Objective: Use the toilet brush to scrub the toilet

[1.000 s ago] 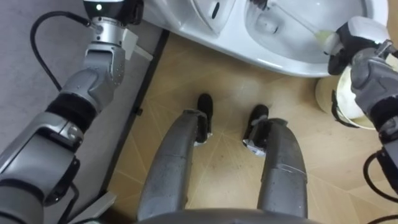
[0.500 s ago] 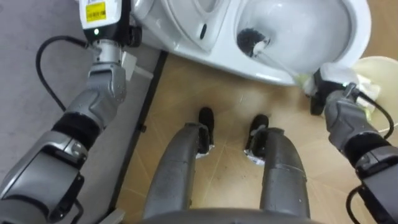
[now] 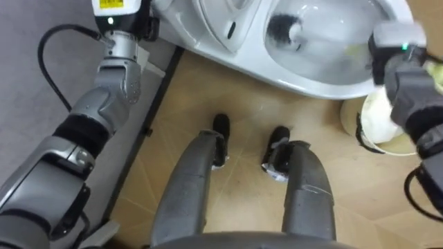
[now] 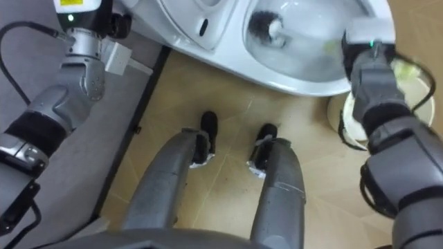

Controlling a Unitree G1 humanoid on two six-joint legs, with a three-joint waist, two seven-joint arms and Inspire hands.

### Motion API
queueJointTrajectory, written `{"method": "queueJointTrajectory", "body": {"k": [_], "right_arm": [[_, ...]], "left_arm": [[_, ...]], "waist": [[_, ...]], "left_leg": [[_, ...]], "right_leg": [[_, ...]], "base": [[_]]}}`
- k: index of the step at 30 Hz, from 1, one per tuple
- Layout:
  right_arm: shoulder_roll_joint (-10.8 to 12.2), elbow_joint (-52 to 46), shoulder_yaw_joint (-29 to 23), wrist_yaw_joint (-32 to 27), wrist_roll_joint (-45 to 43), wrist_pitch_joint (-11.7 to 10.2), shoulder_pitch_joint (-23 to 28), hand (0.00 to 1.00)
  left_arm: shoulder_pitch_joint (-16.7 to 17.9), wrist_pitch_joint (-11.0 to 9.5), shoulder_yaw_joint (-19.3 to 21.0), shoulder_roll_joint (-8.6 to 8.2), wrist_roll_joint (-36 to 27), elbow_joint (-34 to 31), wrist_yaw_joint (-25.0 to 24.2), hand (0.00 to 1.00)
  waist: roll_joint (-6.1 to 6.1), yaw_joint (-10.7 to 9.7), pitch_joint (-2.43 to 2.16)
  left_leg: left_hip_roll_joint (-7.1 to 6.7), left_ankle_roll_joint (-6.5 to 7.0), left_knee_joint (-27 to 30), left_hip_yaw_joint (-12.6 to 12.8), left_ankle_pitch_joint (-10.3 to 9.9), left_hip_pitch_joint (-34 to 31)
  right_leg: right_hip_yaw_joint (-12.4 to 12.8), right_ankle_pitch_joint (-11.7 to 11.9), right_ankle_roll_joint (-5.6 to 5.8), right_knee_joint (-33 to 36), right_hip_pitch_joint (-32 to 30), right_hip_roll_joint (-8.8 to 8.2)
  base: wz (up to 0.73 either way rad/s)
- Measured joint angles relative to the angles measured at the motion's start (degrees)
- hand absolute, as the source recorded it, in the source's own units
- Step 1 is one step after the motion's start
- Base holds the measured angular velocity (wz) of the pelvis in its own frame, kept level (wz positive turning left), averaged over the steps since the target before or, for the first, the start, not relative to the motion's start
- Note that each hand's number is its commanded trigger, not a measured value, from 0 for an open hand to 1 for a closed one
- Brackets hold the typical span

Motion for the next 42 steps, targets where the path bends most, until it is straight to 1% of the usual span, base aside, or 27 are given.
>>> {"method": "queueJointTrajectory", "body": {"k": [2, 3, 6, 9, 10, 11, 12, 13, 14, 15, 17, 18, 20, 22, 24, 25, 26, 28, 29, 32, 34, 36, 37, 38, 39, 41, 42], "right_arm": [[-1.7, 0.1, 0.8, -0.7, -0.5, 0.1, -1.4, 1.0], [-2.0, 0.1, 0.9, -0.9, -1.1, 0.0, -1.4, 1.0], [-2.1, 0.1, 0.9, -1.6, -4.1, -0.5, -0.7, 1.0], [-2.0, 0.0, 1.6, -2.4, -4.8, -0.9, 0.0, 1.0], [-1.9, 0.0, 1.8, -2.9, -5.5, -0.9, 0.9, 1.0], [-1.8, 0.1, 2.8, -3.2, -5.6, -0.6, 1.7, 1.0], [-1.7, 0.1, 3.5, -3.2, -5.7, -0.3, 2.2, 1.0], [-1.7, -0.1, 4.1, -2.9, -6.8, 0.5, 3.5, 1.0], [-1.3, 0.0, 4.4, -2.0, -8.2, 1.4, 4.9, 1.0], [-0.9, 0.1, 4.4, -1.4, -8.8, 1.7, 5.6, 1.0], [1.7, 0.6, 3.6, -0.6, -8.2, 4.8, 7.9, 1.0], [2.1, 0.6, 3.6, -0.6, -8.1, 5.3, 8.2, 1.0], [2.8, 0.6, 3.4, -0.6, -8.1, 6.1, 8.8, 1.0], [3.6, 0.1, 3.0, -0.6, -7.9, 6.8, 10.2, 1.0], [5.2, 0.0, 1.8, -0.6, -6.2, 8.0, 11.4, 1.0], [6.5, 0.0, 1.3, -0.6, -5.0, 8.7, 13.1, 1.0], [8.0, -0.2, -0.8, -0.7, -4.2, 9.1, 14.3, 1.0], [9.3, -1.0, -3.1, -0.8, -3.2, 9.1, 16.8, 1.0], [10.0, -1.7, -3.3, -0.9, -1.1, 9.1, 18.7, 1.0], [12.1, -3.8, -5.3, -1.4, 2.7, 8.9, 21.2, 1.0], [12.6, -3.8, -5.3, -0.9, 4.4, 8.7, 21.2, 1.0], [12.5, -3.2, -5.1, -0.2, 5.0, 8.5, 20.1, 1.0], [12.1, -2.1, -5.0, 0.5, 5.4, 7.8, 19.1, 1.0], [11.0, -0.7, -4.7, 1.1, 5.5, 7.4, 18.1, 1.0], [10.5, 0.0, -4.0, 1.2, 5.6, 7.2, 17.5, 1.0], [6.9, 2.3, -1.5, 1.4, 6.5, 5.1, 14.4, 1.0], [5.8, 2.6, -1.1, 1.5, 6.5, 4.6, 13.5, 1.0]], "left_arm": [[-0.3, 0.1, -0.3, 0.22, 0.1, -0.1, -0.1, 0.0], [-0.4, 0.1, -0.3, 0.22, 0.1, -0.3, -0.1, 0.0], [-0.4, 0.1, -0.2, 0.25, 1.1, -0.5, 0.1, 0.0], [-0.6, 0.0, -0.3, -0.02, 1.1, -0.7, 0.1, 0.0], [-0.7, -0.2, -0.5, -0.29, 1.1, -0.6, 0.1, 0.0], [-0.9, -0.3, -0.8, -0.69, 1.1, -0.4, 0.1, 0.0], [-1.0, -0.3, -0.9, -1.08, 1.0, -0.2, 0.1, 0.0], [-1.1, -0.2, -1.0, -2.33, 1.0, -0.1, -0.1, 0.0], [-1.2, 0.0, -1.0, -3.34, 0.9, 0.1, -0.3, 0.0], [-1.1, 0.0, -1.0, -3.59, 0.8, 0.1, -0.6, 0.0], [-0.7, -0.1, -1.0, -4.06, 0.4, 0.3, -0.9, 0.0], [-0.6, 0.0, -1.0, -4.21, 0.1, 0.5, -0.8, 0.0], [0.0, 0.1, -0.6, -4.78, -0.7, 0.8, -1.3, 0.0], [0.6, 0.0, -0.1, -4.84, -1.5, 0.8, -1.2, 0.0], [1.1, 0.1, -0.1, -5.07, -2.5, 0.9, -1.1, 0.0], [1.7, 0.1, -0.1, -5.09, -3.6, 1.0, -1.2, 0.0], [2.9, 0.1, 0.6, -5.27, -4.0, 0.9, -1.2, 0.0], [4.3, 0.3, 1.4, -5.61, -5.7, 0.8, -1.2, 0.0], [5.0, 0.7, 1.6, -5.7, -6.8, 0.8, -1.3, 0.0], [7.0, 0.9, 3.4, -5.44, -8.9, 0.8, -1.4, 0.0], [7.3, 0.9, 3.3, -5.15, -9.8, 0.7, -1.8, 0.0], [7.3, 0.9, 3.2, -4.65, -9.7, 0.4, -2.3, 0.0], [7.1, 0.7, 3.2, -4.48, -9.6, 0.2, -2.4, 0.0], [6.8, 0.7, 3.1, -4.49, -9.1, -0.5, -2.5, 0.0], [6.5, 0.7, 2.9, -4.48, -9.1, -0.6, -2.5, 0.0], [4.7, 0.8, 1.2, -4.34, -8.8, -0.8, -1.9, 0.0], [4.3, 0.8, 1.1, -4.34, -8.3, -0.8, -1.7, 0.0]], "waist": [[-0.37, -0.3, 0.18], [-0.44, -0.3, 0.23], [-0.43, -0.3, 0.25], [0.08, 0.0, 0.46], [0.43, 0.3, 0.54], [1.04, 0.8, 0.83], [1.57, 0.9, 0.93], [2.73, 1.1, 0.97], [3.5, 1.4, 0.95], [3.9, 1.9, 0.95], [4.74, 2.1, 0.86], [5.03, 2.1, 0.81], [6.57, 1.6, 0.57], [7.27, 0.8, 0.43], [7.77, 0.3, 0.25], [8.05, -0.2, 0.05], [8.64, -1.2, -0.31], [9.41, -2.6, -0.77], [9.57, -3.4, -0.85], [9.74, -5.4, -0.96], [9.77, -5.5, -0.98], [9.73, -5.1, -0.95], [9.74, -4.6, -0.96], [9.69, -3.3, -0.92], [9.65, -2.9, -0.91], [9.33, -1.4, -0.75], [9.08, -0.7, -0.66]], "left_leg": [[-0.13, 0.06, 0.4, -0.4, 0.0, -0.2], [-0.19, 0.06, 0.4, -0.5, 0.0, -0.4], [-0.28, 0.16, 0.7, -0.5, -0.1, -0.9], [-0.58, 0.25, 0.7, -0.6, -0.1, -1.1], [-0.71, 0.3, 0.7, -0.8, -0.1, -1.1], [-0.71, 0.42, 0.8, -1.0, -0.1, -0.9], [-0.73, 0.52, 0.9, -1.1, -0.2, -0.8], [-0.76, 0.75, 1.1, -1.2, -0.4, -0.9], [-1.02, 0.91, 1.1, -1.1, -0.5, -0.7], [-1.09, 1.0, 1.1, -1.1, -0.6, -0.7], [-1.11, 1.1, 0.6, -0.6, -0.7, -0.1], [-1.06, 1.09, 0.5, -0.6, -0.7, 0.1], [-0.86, 0.82, 0.4, -1.4, -0.8, 0.6], [-0.76, 0.81, 0.2, -1.5, -0.8, 0.7], [-0.74, 0.79, 0.0, -1.6, -0.9, 1.2], [-0.68, 0.76, -0.2, -1.6, -0.9, 1.7], [-0.7, 0.73, -0.8, -1.8, -0.9, 2.1], [-0.8, 0.75, -1.8, -1.8, -0.8, 3.0], [-0.84, 1.01, -2.3, -1.7, -0.6, 3.9], [-0.73, 0.85, -3.6, -1.6, -0.5, 5.5], [-0.55, 0.74, -4.0, -1.5, -0.5, 6.0], [-0.33, 0.72, -3.9, -1.4, -0.5, 6.0], [-0.07, 0.68, -3.7, -1.4, -0.5, 5.9], [0.31, 0.33, -3.4, -1.3, -0.8, 5.6], [0.31, 0.31, -3.4, -1.3, -0.8, 5.4], [0.01, 0.33, -2.6, -1.2, -0.7, 3.9], [-0.02, 0.36, -2.1, -1.1, -0.7, 3.2]], "right_leg": [[-0.6, -0.2, 0.03, 0.1, 0.2, -0.38], [-0.7, -0.2, 0.09, 0.1, 0.1, -0.46], [-1.0, -0.3, 0.51, 0.1, -0.2, -0.72], [-1.6, -0.3, 0.6, 0.2, -0.3, -1.23], [-1.7, -0.3, 0.61, 0.1, -0.1, -1.26], [-1.8, -0.3, 0.67, -0.1, 0.2, -1.11], [-2.1, -0.3, 0.74, -0.2, 0.5, -1.08], [-2.4, -0.6, 1.16, -0.2, 0.8, -1.13], [-2.3, -0.7, 1.32, -0.1, 0.9, -1.3], [-2.3, -0.7, 1.36, -0.1, 0.9, -1.42], [-2.0, -0.8, 1.47, -0.2, 1.0, -1.43], [-1.9, -0.8, 1.47, -0.5, 1.3, -1.32], [-2.4, -0.5, 1.5, -1.7, 2.4, -0.66], [-2.4, -0.5, 1.49, -1.9, 2.8, -0.48], [-2.2, -0.5, 1.47, -2.2, 3.4, -0.09], [-2.2, -0.6, 1.46, -2.5, 3.9, 0.08], [-2.2, -0.4, 1.64, -3.3, 4.4, 0.3], [-2.4, -0.3, 1.8, -4.2, 5.3, 0.26], [-2.3, -0.3, 1.78, -4.6, 6.0, 0.27], [-2.3, -0.3, 1.82, -5.8, 7.7, 0.44], [-2.3, -0.2, 1.85, -6.3, 8.1, 0.67], [-2.2, -0.2, 1.8, -6.3, 8.1, 0.84], [-2.2, -0.1, 1.76, -6.5, 8.1, 1.05], [-2.1, 0.4, 1.41, -6.8, 7.9, 1.3], [-2.1, 0.4, 1.43, -6.8, 7.7, 1.27], [-1.5, 0.5, 1.19, -5.4, 5.6, 0.86], [-1.4, 0.5, 1.09, -4.7, 4.9, 0.7]], "base": [[0.09], [0.06], [-0.01], [0.02], [0.06], [0.06], [0.1], [0.09], [0.07], [0.0], [-0.04], [-0.05], [-0.02], [0.08], [0.06], [0.0], [0.0], [0.0], [0.0], [0.0], [-0.02], [-0.06], [-0.14], [-0.15], [-0.1], [-0.02], [-0.06]]}}
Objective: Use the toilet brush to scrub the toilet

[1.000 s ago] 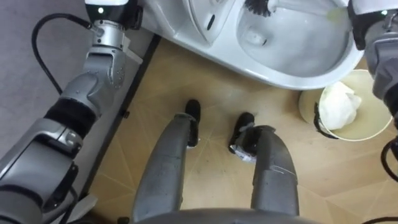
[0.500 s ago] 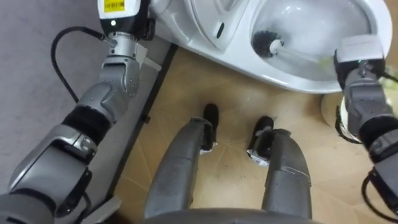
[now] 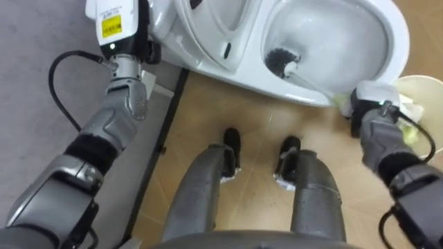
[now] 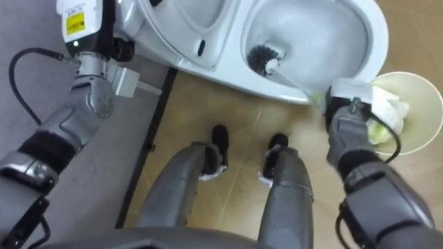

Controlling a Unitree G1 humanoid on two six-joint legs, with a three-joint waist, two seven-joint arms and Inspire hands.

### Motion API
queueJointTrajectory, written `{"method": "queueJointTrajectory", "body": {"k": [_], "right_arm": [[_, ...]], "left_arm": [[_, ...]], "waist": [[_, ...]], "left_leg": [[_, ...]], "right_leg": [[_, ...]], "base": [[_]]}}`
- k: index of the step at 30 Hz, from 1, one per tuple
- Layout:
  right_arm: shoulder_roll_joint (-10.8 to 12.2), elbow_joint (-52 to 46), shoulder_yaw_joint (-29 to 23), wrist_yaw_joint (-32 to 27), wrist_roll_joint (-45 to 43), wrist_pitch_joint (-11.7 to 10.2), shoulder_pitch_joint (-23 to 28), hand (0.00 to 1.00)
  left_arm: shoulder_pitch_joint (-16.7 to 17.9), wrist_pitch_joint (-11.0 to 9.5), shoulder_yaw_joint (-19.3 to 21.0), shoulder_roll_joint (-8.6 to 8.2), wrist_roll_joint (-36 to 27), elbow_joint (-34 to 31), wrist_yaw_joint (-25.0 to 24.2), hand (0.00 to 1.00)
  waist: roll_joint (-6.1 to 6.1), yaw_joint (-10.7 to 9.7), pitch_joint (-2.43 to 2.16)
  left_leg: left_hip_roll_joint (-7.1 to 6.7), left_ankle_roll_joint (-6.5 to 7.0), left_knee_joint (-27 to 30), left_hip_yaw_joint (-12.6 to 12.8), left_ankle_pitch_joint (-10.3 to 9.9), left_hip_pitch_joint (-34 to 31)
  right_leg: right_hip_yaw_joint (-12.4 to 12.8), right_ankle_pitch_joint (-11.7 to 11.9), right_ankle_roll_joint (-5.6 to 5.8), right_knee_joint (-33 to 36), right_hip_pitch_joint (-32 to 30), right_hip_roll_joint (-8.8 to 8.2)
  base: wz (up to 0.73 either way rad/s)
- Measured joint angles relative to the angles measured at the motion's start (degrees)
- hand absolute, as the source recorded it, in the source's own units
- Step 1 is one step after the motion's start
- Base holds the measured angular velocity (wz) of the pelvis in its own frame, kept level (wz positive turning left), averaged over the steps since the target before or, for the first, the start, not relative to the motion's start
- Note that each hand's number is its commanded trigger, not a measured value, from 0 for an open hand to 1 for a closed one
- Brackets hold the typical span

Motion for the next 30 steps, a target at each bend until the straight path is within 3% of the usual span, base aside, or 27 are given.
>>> {"method": "queueJointTrajectory", "body": {"k": [1, 3, 5, 7, 15, 24, 30], "right_arm": [[-2.1, 1.1, 0.7, 0.0, -0.1, -1.2, -2.1, 1.0], [-4.0, 2.7, 1.7, -0.1, -0.6, -2.6, -4.8, 1.0], [-4.2, 4.2, 1.6, -0.3, -1.2, -4.0, -7.8, 1.0], [-4.6, 4.3, 1.6, -1.7, -1.1, -4.6, -9.6, 1.0], [-6.8, 4.2, 0.4, -5.9, -1.8, -5.7, -13.8, 1.0], [-7.6, 4.3, 0.4, -7.2, -0.4, -5.6, -14.2, 1.0], [-7.6, 6.5, 0.3, -8.0, 4.3, -5.7, -14.0, 1.0]], "left_arm": [[-0.8, 0.0, -0.3, 0.08, 0.8, -0.1, 0.6, 0.0], [-2.2, -0.1, -0.5, 0.13, 2.2, -0.1, 1.3, 0.0], [-2.7, -0.8, -0.5, 1.79, 4.6, 0.0, 2.4, 0.0], [-3.2, -0.8, -1.4, 2.99, 5.5, 0.1, 3.2, 0.0], [-3.9, -0.8, -1.5, 3.12, 6.1, 0.0, 3.1, 0.0], [-3.9, -0.7, -1.4, 3.43, 6.4, -0.1, 1.5, 0.0], [-3.9, -0.8, -1.3, 3.83, 6.3, -1.2, -1.5, 0.0]], "waist": [[-0.62, 0.6, 0.25], [-2.06, 1.0, 0.8], [-3.95, 1.0, 0.82], [-4.92, 0.8, 0.85], [-5.48, 0.0, 0.78], [-5.57, 0.0, 0.77], [-5.69, -0.3, 0.77]], "left_leg": [[-0.24, 0.07, 0.7, 0.3, 0.0, -1.1], [-1.06, -0.06, 0.9, 0.6, 0.2, -2.1], [-1.06, -0.11, 1.8, 0.8, 0.2, -3.4], [-1.1, -0.13, 2.5, 0.8, 0.2, -4.3], [-1.94, 0.85, 2.7, 2.1, 0.7, -5.2], [-2.07, 0.96, 2.8, 2.5, 0.7, -5.2], [-2.89, 1.04, 3.1, 2.0, 0.6, -4.2]], "right_leg": [[0.0, -0.3, -0.35, 1.5, -1.6, -0.78], [0.5, -0.7, -0.51, 3.6, -3.5, -1.78], [0.6, -1.1, -0.91, 5.1, -5.1, -2.13], [0.6, -1.2, -1.02, 5.8, -5.9, -2.3], [1.7, -1.5, 0.09, 7.1, -7.6, -3.41], [2.2, -1.5, -0.06, 7.9, -7.9, -3.78], [2.0, -1.7, 0.02, 8.6, -6.9, -4.55]], "base": [[0.0], [0.12], [0.04], [0.03], [0.02], [0.0], [0.04]]}}
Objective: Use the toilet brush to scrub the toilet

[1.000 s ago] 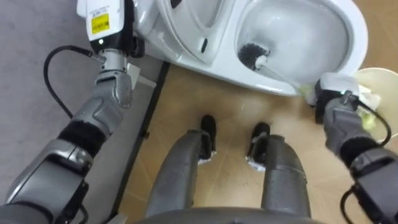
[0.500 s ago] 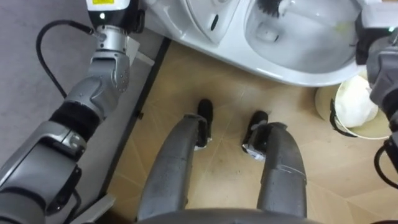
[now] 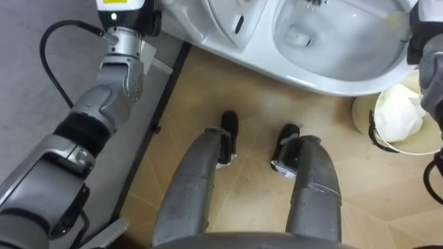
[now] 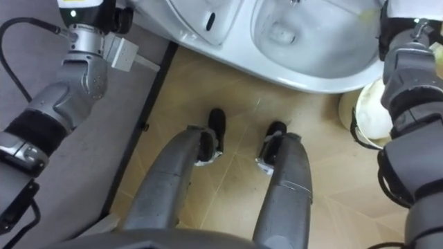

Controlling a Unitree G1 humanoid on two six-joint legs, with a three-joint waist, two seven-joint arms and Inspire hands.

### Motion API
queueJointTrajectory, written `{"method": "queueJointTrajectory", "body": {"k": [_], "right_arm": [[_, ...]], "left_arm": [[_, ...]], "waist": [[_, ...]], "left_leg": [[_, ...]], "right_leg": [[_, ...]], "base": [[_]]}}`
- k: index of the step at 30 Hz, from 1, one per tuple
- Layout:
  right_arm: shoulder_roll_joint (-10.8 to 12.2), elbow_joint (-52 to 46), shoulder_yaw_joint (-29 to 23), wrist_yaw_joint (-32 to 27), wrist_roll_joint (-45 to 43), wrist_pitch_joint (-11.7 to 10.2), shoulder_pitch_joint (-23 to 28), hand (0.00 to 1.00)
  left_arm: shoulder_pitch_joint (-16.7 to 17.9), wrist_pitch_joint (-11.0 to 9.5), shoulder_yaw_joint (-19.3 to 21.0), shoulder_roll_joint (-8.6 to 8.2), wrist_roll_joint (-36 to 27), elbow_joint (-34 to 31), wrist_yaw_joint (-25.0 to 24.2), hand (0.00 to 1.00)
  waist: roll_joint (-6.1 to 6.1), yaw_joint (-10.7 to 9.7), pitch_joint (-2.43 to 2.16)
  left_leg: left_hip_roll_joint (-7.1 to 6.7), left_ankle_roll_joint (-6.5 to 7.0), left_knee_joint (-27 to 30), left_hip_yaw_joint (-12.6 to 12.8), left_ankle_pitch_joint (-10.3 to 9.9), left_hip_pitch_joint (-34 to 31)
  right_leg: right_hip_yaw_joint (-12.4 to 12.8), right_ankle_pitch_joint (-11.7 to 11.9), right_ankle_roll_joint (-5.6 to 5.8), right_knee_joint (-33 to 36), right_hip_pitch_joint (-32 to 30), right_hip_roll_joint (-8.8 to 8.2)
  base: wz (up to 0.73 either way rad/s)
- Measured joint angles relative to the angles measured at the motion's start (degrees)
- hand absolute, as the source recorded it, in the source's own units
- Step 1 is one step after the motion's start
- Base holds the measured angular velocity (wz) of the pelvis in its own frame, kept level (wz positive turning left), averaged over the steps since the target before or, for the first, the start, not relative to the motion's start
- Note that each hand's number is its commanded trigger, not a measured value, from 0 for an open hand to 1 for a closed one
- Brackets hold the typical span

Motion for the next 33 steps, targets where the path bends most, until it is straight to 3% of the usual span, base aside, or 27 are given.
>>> {"method": "queueJointTrajectory", "body": {"k": [6, 10, 13, 15, 19, 21, 22, 23, 24, 26, 27, 29, 33], "right_arm": [[0.2, 0.2, -0.1, 0.6, 3.1, 0.1, 4.2, 1.0], [2.5, 0.2, -2.8, 2.2, 3.0, 0.3, 7.8, 1.0], [3.7, -0.4, -2.7, 2.6, 3.2, 0.0, 10.5, 1.0], [5.0, -0.4, -2.7, 3.4, 3.2, -0.1, 12.9, 1.0], [6.4, -1.2, -4.7, 4.9, 2.5, -1.2, 22.3, 1.0], [7.4, -2.6, -7.1, 5.0, 1.9, -1.4, 27.2, 1.0], [8.2, -2.8, -8.1, 5.3, 2.0, -1.8, 30.4, 1.0], [8.6, -3.0, -9.4, 5.5, 2.1, -2.3, 33.6, 1.0], [8.8, -3.0, -10.0, 5.6, 2.2, -2.5, 35.0, 1.0], [10.5, -3.0, -13.7, 6.1, 3.7, -2.6, 41.1, 1.0], [11.0, -3.2, -14.3, 6.1, 4.1, -2.6, 42.4, 1.0], [13.0, -3.7, -18.6, 6.4, 4.8, -2.9, 47.5, 1.0], [15.7, -4.2, -21.7, 6.5, 8.0, -3.7, 53.4, 1.0]], "left_arm": [[2.6, 0.0, 0.0, 0.36, -0.3, -0.5, -5.9, 0.0], [6.6, -0.5, 0.7, 0.64, -0.4, -1.1, -8.6, 0.0], [10.0, -1.0, 1.3, 0.68, -0.3, -1.6, -9.2, 0.0], [13.9, -1.4, 2.3, 0.7, -0.4, -3.0, -9.4, 0.0], [21.4, -1.9, 4.4, 0.75, -0.4, -5.8, -10.9, 0.0], [25.0, -1.8, 6.6, 0.66, -0.3, -6.3, -11.8, 0.0], [28.2, -1.6, 8.2, 0.7, -0.4, -7.6, -12.2, 0.0], [30.8, -2.0, 9.4, 0.7, -0.4, -9.6, -12.7, 0.0], [32.0, -2.1, 10.0, 0.61, -0.3, -10.7, -12.9, 0.0], [39.2, -2.0, 13.4, 0.35, -0.3, -17.3, -13.3, 0.0], [41.1, -2.0, 14.2, 0.22, -0.3, -19.3, -13.3, 0.0], [47.3, -2.9, 17.7, -0.95, 0.2, -25.0, -13.2, 0.0], [51.6, -3.3, 20.2, -3.8, 0.2, -25.9, -12.9, 0.0]], "waist": [[-0.17, 0.0, 0.0], [-0.74, 0.2, -0.16], [-0.84, 0.4, -0.27], [-1.56, 0.5, -0.9], [-2.42, 0.3, -2.32], [-2.62, 0.0, -2.69], [-2.97, 0.0, -3.77], [-3.16, -0.1, -4.26], [-3.26, -0.1, -4.31], [-3.87, -0.8, -4.71], [-3.99, -1.0, -4.77], [-4.2, -1.9, -4.94], [-4.31, -2.6, -4.91]], "left_leg": [[0.08, 0.67, 0.5, -0.1, -1.4, 4.9], [0.13, 0.75, -0.9, 0.2, -2.4, 9.9], [0.15, 0.87, -2.8, 0.1, -2.5, 13.6], [0.05, 1.07, -4.6, 0.2, -2.4, 16.4], [0.03, 0.74, -7.9, -1.7, -2.5, 22.0], [0.02, 0.65, -10.0, -2.6, -2.5, 25.4], [0.06, 0.58, -11.6, -2.8, -2.5, 27.2], [0.04, 0.49, -13.2, -3.1, -2.5, 29.3], [0.04, 0.48, -14.0, -3.2, -2.4, 30.4], [-0.13, 0.47, -17.4, -4.0, -2.4, 36.2], [-0.15, 0.47, -18.1, -4.0, -2.4, 37.4], [-0.24, 0.3, -20.5, -4.8, -2.6, 41.7], [-0.29, -0.05, -22.9, -5.4, -2.8, 47.0]], "right_leg": [[-0.3, -1.0, 1.04, -1.1, 5.8, 0.43], [-0.1, -1.4, 2.39, -3.2, 10.6, 1.04], [-0.2, -1.1, 2.32, -5.2, 14.3, 1.29], [-0.1, -1.2, 2.42, -6.7, 16.8, 1.41], [-2.6, -1.4, 3.04, -11.6, 24.3, 2.33], [-3.4, -1.2, 3.41, -14.6, 28.5, 2.81], [-3.8, -1.1, 3.68, -16.6, 30.6, 3.24], [-4.3, -0.8, 3.94, -18.7, 32.9, 3.52], [-4.5, -0.7, 4.07, -19.5, 34.2, 3.64], [-4.5, -0.7, 4.67, -22.9, 40.0, 3.87], [-4.5, -0.7, 4.81, -23.7, 41.4, 4.0], [-5.4, -0.5, 5.24, -27.4, 46.5, 4.62], [-6.2, -0.6, 5.45, -30.5, 51.8, 5.13]], "base": [[-0.01], [-0.12], [-0.05], [-0.01], [0.25], [0.17], [0.08], [0.07], [0.1], [0.09], [0.08], [0.14], [0.09]]}}
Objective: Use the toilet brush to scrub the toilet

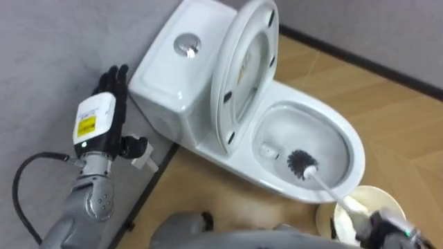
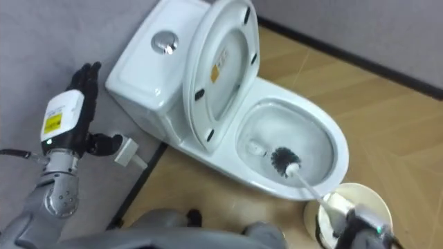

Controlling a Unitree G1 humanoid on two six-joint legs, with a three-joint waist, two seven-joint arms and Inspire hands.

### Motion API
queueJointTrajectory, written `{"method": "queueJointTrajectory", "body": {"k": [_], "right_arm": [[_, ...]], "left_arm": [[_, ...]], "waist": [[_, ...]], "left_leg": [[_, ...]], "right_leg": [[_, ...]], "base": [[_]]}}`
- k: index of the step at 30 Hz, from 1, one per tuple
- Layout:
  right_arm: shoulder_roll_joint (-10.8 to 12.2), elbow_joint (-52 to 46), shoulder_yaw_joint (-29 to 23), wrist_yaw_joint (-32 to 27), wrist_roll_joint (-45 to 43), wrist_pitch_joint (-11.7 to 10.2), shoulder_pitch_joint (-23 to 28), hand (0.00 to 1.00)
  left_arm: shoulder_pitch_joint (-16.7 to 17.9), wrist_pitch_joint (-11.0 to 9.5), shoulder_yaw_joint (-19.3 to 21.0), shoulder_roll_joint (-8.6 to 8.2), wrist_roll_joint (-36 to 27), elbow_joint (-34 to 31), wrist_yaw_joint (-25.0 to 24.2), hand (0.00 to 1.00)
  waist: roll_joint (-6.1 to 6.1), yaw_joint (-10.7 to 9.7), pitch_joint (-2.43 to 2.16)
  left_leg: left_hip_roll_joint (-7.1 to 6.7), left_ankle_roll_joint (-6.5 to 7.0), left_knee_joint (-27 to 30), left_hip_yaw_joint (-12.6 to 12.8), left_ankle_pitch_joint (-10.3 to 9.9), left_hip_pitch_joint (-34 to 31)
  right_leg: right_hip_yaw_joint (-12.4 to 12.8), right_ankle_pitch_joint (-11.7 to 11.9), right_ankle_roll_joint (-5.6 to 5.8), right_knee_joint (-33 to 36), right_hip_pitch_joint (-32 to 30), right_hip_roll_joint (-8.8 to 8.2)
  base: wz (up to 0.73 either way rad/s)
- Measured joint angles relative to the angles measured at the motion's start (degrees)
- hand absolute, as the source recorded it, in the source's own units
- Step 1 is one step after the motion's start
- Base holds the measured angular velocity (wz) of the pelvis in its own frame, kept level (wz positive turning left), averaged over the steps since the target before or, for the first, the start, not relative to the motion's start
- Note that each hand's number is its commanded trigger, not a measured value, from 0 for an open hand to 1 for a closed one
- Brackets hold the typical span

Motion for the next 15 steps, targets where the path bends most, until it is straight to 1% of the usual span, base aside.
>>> {"method": "queueJointTrajectory", "body": {"k": [1, 2, 4, 6, 7, 8, 9, 11, 12, 13, 14, 15], "right_arm": [[0.7, 0.1, -0.5, 0.0, 1.6, -0.3, 0.7, 1.0], [1.5, 0.4, -0.9, 0.0, 2.7, -0.5, 1.0, 1.0], [2.3, 1.4, -1.3, 0.1, 4.3, -0.8, 1.7, 1.0], [2.7, 1.6, -1.5, 0.2, 5.6, -0.8, 2.3, 1.0], [2.9, 1.7, -2.2, 0.2, 6.9, -0.9, 2.7, 1.0], [3.0, 1.7, -3.6, 0.2, 8.0, -1.0, 3.0, 1.0], [3.1, 1.6, -4.4, 0.2, 8.5, -1.0, 3.0, 1.0], [3.3, 1.5, -6.0, -0.5, 10.2, -1.2, 2.1, 1.0], [3.3, 1.6, -6.4, -0.7, 10.7, -1.2, 2.0, 1.0], [3.4, 2.0, -7.3, -1.1, 11.5, -1.3, 2.1, 1.0], [3.6, 2.1, -8.2, -1.8, 12.2, -1.3, 2.2, 1.0], [3.8, 2.1, -9.0, -2.0, 12.6, -1.3, 2.3, 1.0]], "left_arm": [[0.6, 0.0, 0.1, -0.4, -0.1, 0.2, 0.1, 0.0], [1.4, -0.1, 0.2, -0.45, -0.1, 0.2, 0.2, 0.0], [3.1, -1.0, 0.9, -0.73, -0.1, 0.4, 0.7, 0.0], [4.4, -1.2, 1.7, -1.45, -0.6, 0.6, 1.4, 0.0], [4.9, -1.5, 2.3, -2.11, -0.6, 0.7, 1.5, 0.0], [5.6, -2.6, 3.2, -2.91, -0.6, 2.0, 2.3, 0.0], [5.9, -3.3, 3.7, -3.29, -0.6, 3.1, 2.7, 0.0], [6.7, -4.5, 4.5, -5.27, -2.0, 5.3, 4.1, 0.0], [6.8, -4.6, 4.5, -5.66, -2.8, 5.9, 4.2, 0.0], [7.2, -4.7, 4.6, -6.21, -4.2, 8.1, 4.4, 0.0], [6.6, -4.9, 4.6, -6.29, -4.9, 10.9, 4.5, 0.0], [6.6, -5.0, 4.6, -6.33, -5.6, 12.1, 4.5, 0.0]], "waist": [[0.02, -0.1, 0.01], [0.17, -0.3, 0.03], [-0.09, -0.4, 0.23], [0.17, -0.4, 0.04], [0.38, -0.3, 0.05], [0.61, -0.1, 0.04], [0.66, -0.2, 0.04], [0.46, 0.3, 0.0], [0.38, 0.7, -0.01], [0.18, 1.0, 0.04], [-0.2, 0.6, 0.04], [-0.5, 0.3, -0.04]], "left_leg": [[0.12, -0.13, -0.6, 0.0, -0.1, 0.8], [0.12, -0.23, -1.3, -0.1, -0.1, 1.8], [0.21, -0.47, -2.6, 0.0, -0.2, 4.0], [0.24, -0.65, -3.5, -0.1, -0.3, 5.8], [0.2, -0.68, -3.9, -0.1, -0.3, 6.6], [0.18, -0.68, -4.4, 0.1, -0.3, 7.4], [0.17, -0.69, -4.5, 0.1, -0.3, 7.8], [0.24, -0.7, -5.1, 1.0, -0.3, 8.7], [0.29, -0.76, -5.4, 1.0, -0.3, 9.0], [0.32, -0.8, -5.7, 1.0, -0.3, 9.7], [0.26, -0.81, -5.9, 0.7, -0.3, 10.5], [0.23, -0.81, -6.0, 0.7, -0.3, 10.9]], "right_leg": [[-0.1, 0.0, -0.01, -0.9, 1.2, 0.28], [-0.1, 0.0, -0.04, -1.7, 2.3, 0.57], [0.0, 0.0, -0.06, -3.1, 4.1, 0.95], [-0.1, 0.0, -0.04, -4.4, 5.8, 1.23], [-0.1, 0.0, -0.04, -4.7, 6.6, 1.3], [0.0, -0.1, -0.07, -4.6, 7.1, 1.29], [0.0, -0.1, -0.07, -4.7, 7.5, 1.33], [1.0, -0.5, -0.18, -4.6, 7.7, 1.4], [1.5, -0.5, -0.21, -4.6, 7.7, 1.5], [1.8, -0.5, -0.23, -5.1, 8.3, 1.73], [1.8, -0.5, -0.24, -6.4, 9.6, 1.91], [1.8, -0.5, -0.24, -6.9, 10.2, 1.96]], "base": [[0.0], [0.0], [-0.02], [0.0], [-0.04], [-0.05], [-0.11], [-0.2], [-0.26], [-0.1], [0.0], [0.09]]}}
